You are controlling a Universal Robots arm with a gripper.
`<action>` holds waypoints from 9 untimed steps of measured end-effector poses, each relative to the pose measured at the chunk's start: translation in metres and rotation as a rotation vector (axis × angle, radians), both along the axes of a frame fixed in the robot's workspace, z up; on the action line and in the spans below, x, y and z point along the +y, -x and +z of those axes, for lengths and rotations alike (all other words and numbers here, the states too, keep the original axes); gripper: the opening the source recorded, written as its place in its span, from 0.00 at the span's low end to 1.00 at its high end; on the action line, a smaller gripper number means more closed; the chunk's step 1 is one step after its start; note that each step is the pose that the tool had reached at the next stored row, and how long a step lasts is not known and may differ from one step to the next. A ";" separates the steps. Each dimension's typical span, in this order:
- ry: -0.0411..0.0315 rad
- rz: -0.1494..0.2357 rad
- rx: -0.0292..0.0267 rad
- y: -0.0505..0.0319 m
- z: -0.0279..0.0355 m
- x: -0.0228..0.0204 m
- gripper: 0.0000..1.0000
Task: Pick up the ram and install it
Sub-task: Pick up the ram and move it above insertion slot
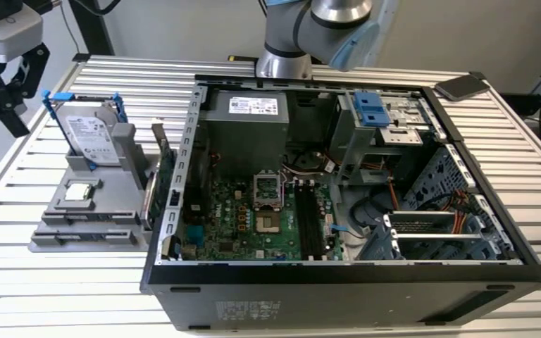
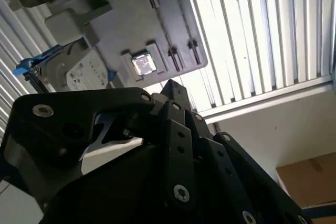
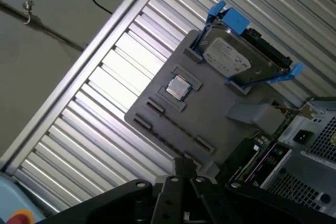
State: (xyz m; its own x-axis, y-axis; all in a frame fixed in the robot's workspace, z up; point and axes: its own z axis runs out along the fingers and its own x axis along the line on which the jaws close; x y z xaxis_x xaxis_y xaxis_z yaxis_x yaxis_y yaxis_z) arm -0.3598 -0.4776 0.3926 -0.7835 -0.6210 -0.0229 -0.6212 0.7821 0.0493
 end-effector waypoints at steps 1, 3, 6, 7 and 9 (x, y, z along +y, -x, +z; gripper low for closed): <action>0.0000 0.011 0.0000 0.0000 0.0000 0.0000 0.00; -0.0001 0.034 0.0000 0.0000 0.0000 0.0000 0.00; 0.0000 0.069 0.0000 0.0000 0.0000 0.0000 0.00; 0.0000 0.081 0.0000 0.0000 0.0000 0.0000 0.00; 0.0000 0.109 0.0000 0.0000 0.0000 0.0000 0.00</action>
State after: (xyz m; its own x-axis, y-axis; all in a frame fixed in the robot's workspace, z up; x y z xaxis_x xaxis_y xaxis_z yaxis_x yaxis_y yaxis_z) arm -0.3598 -0.4775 0.3926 -0.7115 -0.7023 -0.0229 -0.7025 0.7100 0.0493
